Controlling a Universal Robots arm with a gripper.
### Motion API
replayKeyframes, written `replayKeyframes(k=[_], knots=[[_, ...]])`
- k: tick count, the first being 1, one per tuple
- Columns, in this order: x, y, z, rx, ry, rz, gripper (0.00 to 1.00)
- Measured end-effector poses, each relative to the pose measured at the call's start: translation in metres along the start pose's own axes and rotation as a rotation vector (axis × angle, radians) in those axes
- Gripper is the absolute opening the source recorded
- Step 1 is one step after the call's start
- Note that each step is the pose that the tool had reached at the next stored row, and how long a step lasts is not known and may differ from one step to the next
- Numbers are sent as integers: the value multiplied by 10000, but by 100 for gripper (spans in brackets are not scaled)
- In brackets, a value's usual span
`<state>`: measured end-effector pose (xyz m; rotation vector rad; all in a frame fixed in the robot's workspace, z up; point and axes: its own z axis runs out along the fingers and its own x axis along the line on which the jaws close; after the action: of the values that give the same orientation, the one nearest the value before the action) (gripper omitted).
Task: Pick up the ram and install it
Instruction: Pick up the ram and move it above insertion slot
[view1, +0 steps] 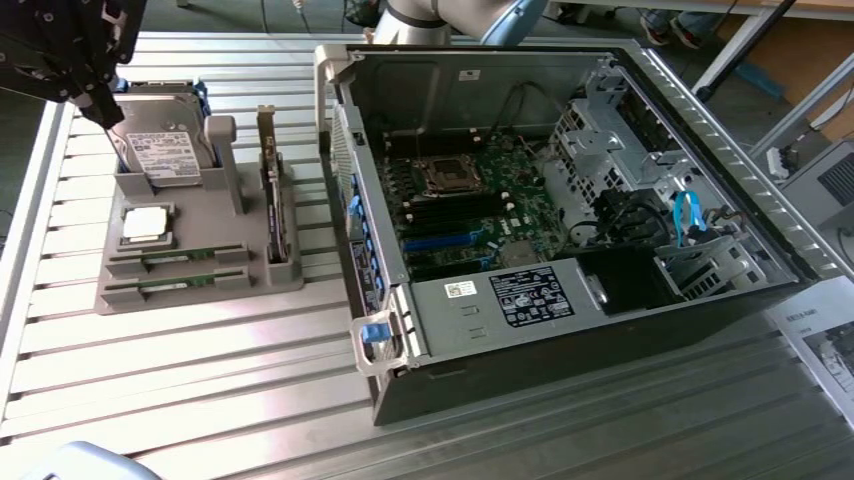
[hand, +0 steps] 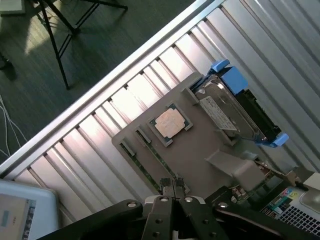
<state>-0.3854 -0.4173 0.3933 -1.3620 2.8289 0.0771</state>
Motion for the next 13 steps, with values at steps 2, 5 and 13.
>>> replayKeyframes(k=[2,5,13], knots=[[0,0,0,-7,14,-311,10],[0,0,0,-17,35,-812,10],[0,0,0,-47,93,-2112,10]])
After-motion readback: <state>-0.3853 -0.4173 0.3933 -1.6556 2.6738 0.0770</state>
